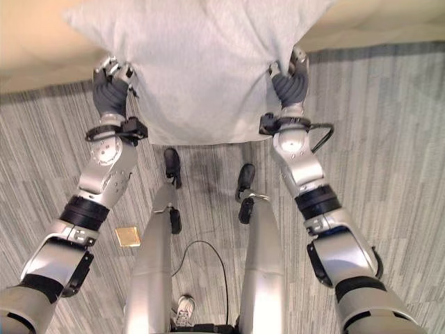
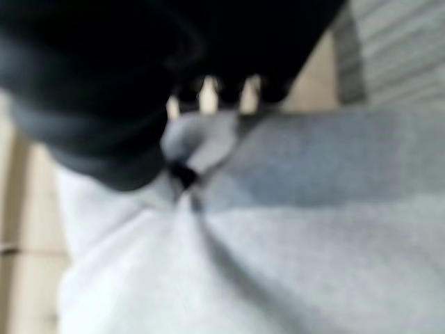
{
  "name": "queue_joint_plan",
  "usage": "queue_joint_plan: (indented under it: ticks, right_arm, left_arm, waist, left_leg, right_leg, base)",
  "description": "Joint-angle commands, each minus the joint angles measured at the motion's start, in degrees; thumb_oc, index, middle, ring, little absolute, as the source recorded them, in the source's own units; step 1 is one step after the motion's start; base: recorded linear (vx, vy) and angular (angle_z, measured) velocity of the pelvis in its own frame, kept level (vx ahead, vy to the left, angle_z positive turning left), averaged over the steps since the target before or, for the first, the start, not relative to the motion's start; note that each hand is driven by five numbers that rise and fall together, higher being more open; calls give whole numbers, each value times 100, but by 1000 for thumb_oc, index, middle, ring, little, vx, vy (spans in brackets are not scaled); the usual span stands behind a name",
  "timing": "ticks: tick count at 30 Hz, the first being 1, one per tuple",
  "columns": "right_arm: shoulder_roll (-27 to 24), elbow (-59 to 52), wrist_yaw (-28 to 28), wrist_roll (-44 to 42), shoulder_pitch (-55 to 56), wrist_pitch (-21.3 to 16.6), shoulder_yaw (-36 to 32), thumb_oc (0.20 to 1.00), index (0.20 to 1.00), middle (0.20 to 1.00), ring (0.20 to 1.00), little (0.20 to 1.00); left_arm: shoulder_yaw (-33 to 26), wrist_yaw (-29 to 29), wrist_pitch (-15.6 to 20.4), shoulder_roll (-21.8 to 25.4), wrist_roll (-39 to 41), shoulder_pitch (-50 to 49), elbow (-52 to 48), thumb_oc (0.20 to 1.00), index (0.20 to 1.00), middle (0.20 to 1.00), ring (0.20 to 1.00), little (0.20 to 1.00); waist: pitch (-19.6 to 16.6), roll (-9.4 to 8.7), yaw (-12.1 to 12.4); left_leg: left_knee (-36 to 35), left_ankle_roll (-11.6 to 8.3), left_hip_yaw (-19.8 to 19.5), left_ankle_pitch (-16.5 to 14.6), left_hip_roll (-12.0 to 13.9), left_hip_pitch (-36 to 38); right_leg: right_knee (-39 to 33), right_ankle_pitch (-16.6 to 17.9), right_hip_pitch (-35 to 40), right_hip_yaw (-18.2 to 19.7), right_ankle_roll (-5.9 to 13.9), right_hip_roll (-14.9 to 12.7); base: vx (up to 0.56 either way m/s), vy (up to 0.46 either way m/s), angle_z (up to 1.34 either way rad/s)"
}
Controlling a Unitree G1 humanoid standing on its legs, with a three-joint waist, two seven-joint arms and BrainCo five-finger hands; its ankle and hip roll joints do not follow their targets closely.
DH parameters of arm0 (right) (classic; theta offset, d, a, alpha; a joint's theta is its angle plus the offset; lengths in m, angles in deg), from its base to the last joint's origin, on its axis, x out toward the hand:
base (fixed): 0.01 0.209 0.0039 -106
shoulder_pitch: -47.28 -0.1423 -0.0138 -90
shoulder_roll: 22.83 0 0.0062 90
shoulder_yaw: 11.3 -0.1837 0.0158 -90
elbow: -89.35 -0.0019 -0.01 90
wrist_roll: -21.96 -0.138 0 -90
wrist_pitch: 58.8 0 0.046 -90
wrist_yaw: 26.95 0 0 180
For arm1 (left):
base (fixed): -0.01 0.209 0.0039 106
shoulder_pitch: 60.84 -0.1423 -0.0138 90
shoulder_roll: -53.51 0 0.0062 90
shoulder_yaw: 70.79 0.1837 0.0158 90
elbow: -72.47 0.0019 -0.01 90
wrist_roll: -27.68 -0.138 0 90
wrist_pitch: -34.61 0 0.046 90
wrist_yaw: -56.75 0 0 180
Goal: Pick up all the scattered cushions and arrange them neatly on the sofa.
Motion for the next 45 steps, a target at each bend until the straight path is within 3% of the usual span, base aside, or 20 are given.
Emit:
queue_joint_plan:
  ticks: [1,5,6,7,9,11,14,15,17,21,23,24,26,29,31,34,38,42,43,45]
  right_arm:
    - [431,-1002,-634,532,-70,-730,310,200,200,200,200,200]
    - [480,-1275,-878,408,654,-772,288,200,200,200,200,200]
    - [480,-1354,-969,324,1055,-762,256,200,200,200,200,200]
    - [480,-1357,-970,325,1061,-761,256,200,200,200,200,200]
    - [530,-1424,-1138,259,1812,-724,182,200,200,200,200,200]
    - [468,-1423,-1215,281,2343,-669,19,200,200,200,200,200]
    - [417,-1459,-1267,269,2659,-583,-157,200,200,200,200,200]
    - [422,-1460,-1283,277,2742,-563,-214,200,200,200,200,200]
    - [382,-1452,-1266,303,2906,-504,-330,200,200,200,200,200]
    - [390,-1480,-1329,364,3039,-381,-406,200,200,200,200,200]
    - [340,-1508,-1385,454,3069,-269,-452,200,200,200,200,200]
    - [340,-1508,-1385,454,3069,-269,-452,200,200,200,200,200]
    - [302,-1530,-1465,491,3060,-216,-577,200,200,200,200,200]
    - [315,-1498,-1508,549,2990,-224,-619,200,200,200,200,200]
    - [325,-1494,-1551,533,2943,-232,-663,200,200,200,200,200]
    - [324,-1457,-1534,526,2811,-261,-612,200,200,200,200,200]
    - [324,-1447,-1556,479,2729,-268,-551,200,200,200,200,200]
    - [319,-1460,-1576,494,2734,-276,-560,200,200,200,200,200]
    - [318,-1485,-1584,492,2850,-318,-607,200,200,200,200,200]
    - [266,-1541,-1621,513,3067,-331,-693,200,200,200,200,200]
  left_arm:
    - [348,645,460,-467,-465,0,-483,200,200,200,200,200]
    - [384,769,434,-506,-518,-645,-620,200,200,200,200,200]
    - [366,856,411,-524,-471,-1010,-675,200,200,200,200,200]
    - [366,856,411,-524,-471,-1015,-678,200,200,200,200,200]
    - [325,987,315,-605,-443,-1593,-595,200,200,200,200,200]
    - [265,1103,228,-627,-477,-2045,-469,200,200,200,200,200]
    - [200,1190,119,-663,-506,-2353,-417,200,200,200,200,200]
    - [210,1211,67,-689,-534,-2389,-374,200,200,200,200,200]
    - [205,1255,-44,-653,-717,-2466,-336,200,200,200,200,200]
    - [118,1329,-107,-634,-704,-2709,-403,200,200,200,200,200]
    - [78,1395,-181,-599,-732,-2831,-466,200,200,200,200,200]
    - [78,1395,-181,-599,-732,-2831,-466,200,200,200,200,200]
    - [16,1504,-208,-559,-731,-2905,-560,200,200,200,200,200]
    - [-45,1587,-232,-444,-782,-2951,-628,200,200,200,200,200]
    - [-71,1644,-228,-443,-782,-2908,-568,200,200,200,200,200]
    - [-71,1617,-230,-430,-800,-2860,-535,200,200,200,200,200]
    - [-50,1634,-230,-538,-841,-2801,-489,200,200,200,200,200]
    - [-36,1669,-171,-606,-858,-2711,-435,200,200,200,200,200]
    - [23,1720,-147,-631,-859,-2693,-408,200,200,200,200,200]
    - [55,1745,-158,-692,-822,-2749,-401,200,200,200,200,200]
  waist:
    - [-667,91,-89]
    - [-743,69,-63]
    - [-755,67,-47]
    - [-734,67,-45]
    - [-769,52,-46]
    - [-844,-9,-49]
    - [-964,-100,-86]
    - [-1025,-126,-85]
    - [-1156,-138,-24]
    - [-1298,-161,-20]
    - [-1335,-231,44]
    - [-1335,-231,44]
    - [-1371,-297,118]
    - [-1350,-302,105]
    - [-1347,-289,31]
    - [-1325,-301,14]
    - [-1241,-341,-144]
    - [-1214,-363,-263]
    - [-1257,-395,-308]
    - [-1330,-367,-374]
  left_leg:
    - [153,-298,-117,-807,111,784]
    - [-194,-330,-78,-740,153,1784]
    - [-386,-357,-37,-686,216,2320]
    - [-401,-357,-36,-682,219,2354]
    - [-603,-481,95,-533,350,3182]
    - [-332,-574,308,-297,532,3510]
    - [102,-355,807,-428,632,3600]
    - [10,-281,1023,-486,583,3592]
    - [-422,-225,1593,-320,491,3618]
    - [-538,-54,1551,-664,300,4095]
    - [-370,93,1561,-1016,204,4315]
    - [-370,93,1561,-1016,204,4315]
    - [-279,263,1379,-1251,22,4388]
    - [-385,461,1411,-1391,-91,4521]
    - [-465,547,1380,-1523,-214,4675]
    - [-472,588,1386,-1578,-243,4703]
    - [-613,605,1267,-1720,-424,5070]
    - [-687,591,1114,-1802,-544,5271]
    - [-634,539,992,-1966,-614,5411]
    - [-514,374,920,-2039,-518,5532]
  right_leg:
    - [-1834,857,1105,72,791,170]
    - [-2170,827,2112,-42,781,176]
    - [-2324,789,2669,-88,774,213]
    - [-2337,792,2703,-90,774,217]
    - [-2824,675,3798,-218,706,359]
    - [-3233,551,4662,-388,594,521]
    - [-3625,493,5298,-573,554,521]
    - [-3713,491,5433,-613,569,529]
    - [-3860,500,5774,-609,620,605]
    - [-3948,515,6207,-572,801,484]
    - [-4017,555,6503,-433,927,280]
    - [-4017,555,6503,-433,927,280]
    - [-3779,757,6380,-248,1107,32]
    - [-3076,923,6031,89,1215,-79]
    - [-3064,911,5633,448,1114,138]
    - [-3289,1024,5330,416,1045,247]
    - [-3952,1310,4819,413,1084,495]
    - [-4036,1396,4642,453,1128,599]
    - [-4013,1388,4827,526,1052,573]
    - [-3925,1343,4977,527,965,577]
  base:
    - [0,0,0]
    - [126,-53,6]
    - [148,-49,13]
    - [197,-92,11]
    - [243,-159,5]
    - [204,-205,20]
    - [147,-105,59]
    - [253,-18,29]
    - [299,99,38]
    - [250,177,-32]
    - [233,215,-29]
    - [194,251,-21]
    - [184,266,-41]
    - [104,200,-44]
    - [133,173,-15]
    - [96,63,-1]
    - [193,21,-6]
    - [211,-46,41]
    - [287,-109,76]
    - [335,-184,76]
